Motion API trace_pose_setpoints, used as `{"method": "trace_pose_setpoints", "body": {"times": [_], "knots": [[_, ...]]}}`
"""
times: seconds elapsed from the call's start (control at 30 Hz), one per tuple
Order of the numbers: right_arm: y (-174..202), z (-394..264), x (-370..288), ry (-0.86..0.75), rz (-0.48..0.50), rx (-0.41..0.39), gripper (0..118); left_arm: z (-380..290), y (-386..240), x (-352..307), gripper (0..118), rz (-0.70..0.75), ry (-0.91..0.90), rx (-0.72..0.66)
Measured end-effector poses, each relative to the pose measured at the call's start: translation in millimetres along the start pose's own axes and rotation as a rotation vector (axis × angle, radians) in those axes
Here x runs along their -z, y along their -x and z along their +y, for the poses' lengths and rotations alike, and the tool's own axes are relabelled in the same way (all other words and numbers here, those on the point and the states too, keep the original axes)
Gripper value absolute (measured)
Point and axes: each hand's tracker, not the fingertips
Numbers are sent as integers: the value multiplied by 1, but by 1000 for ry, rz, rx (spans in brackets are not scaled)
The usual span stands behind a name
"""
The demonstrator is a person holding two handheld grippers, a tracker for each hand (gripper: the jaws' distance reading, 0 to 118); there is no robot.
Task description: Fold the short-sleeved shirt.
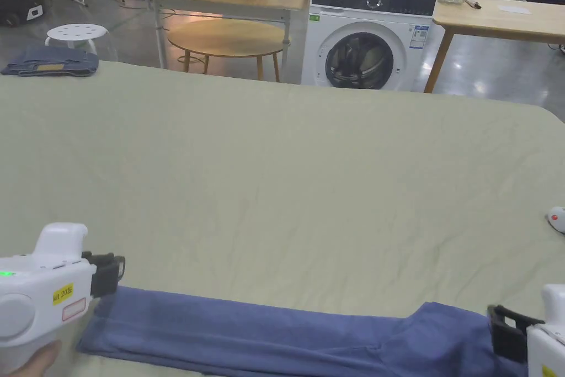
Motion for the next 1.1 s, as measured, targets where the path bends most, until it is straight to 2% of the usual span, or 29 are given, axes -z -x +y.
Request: {"method": "trace_pose_setpoints", "body": {"times": [0.2, 0.27, 0.33, 0.37, 0.47, 0.53, 0.57, 0.6, 0.7, 0.9, 1.1], "knots": [[46, 19, -8, -246, 36, 78, 72, 20, -27, -9, 19, -2, -205, -35], [65, 25, -10, -331, 26, 75, 71, 25, -37, -13, 19, 21, -266, -32], [81, 32, -14, -401, 20, 78, 65, 27, -46, -18, 19, 35, -344, -20], [88, 36, -15, -431, 28, 87, 58, 28, -50, -21, 19, 47, -387, -10], [108, 45, -20, -507, 24, 105, 19, 31, -56, -24, 19, 88, -467, 12], [119, 50, -20, -540, 14, 102, 12, 33, -58, -27, 18, 69, -485, 13], [123, 52, -20, -548, 20, 98, 3, 36, -58, -27, 15, 56, -486, 7], [126, 54, -19, -556, 28, 93, 0, 38, -59, -27, 3, 59, -487, 9], [138, 56, -17, -584, 17, 89, 0, 41, -65, -33, 0, 131, -567, 33], [146, 62, -10, -571, 48, 92, 0, 48, -59, -32, 0, 123, -539, 21], [151, 60, -1, -537, 79, 67, 0, 43, -26, -27, 0, 44, -367, 0]]}}
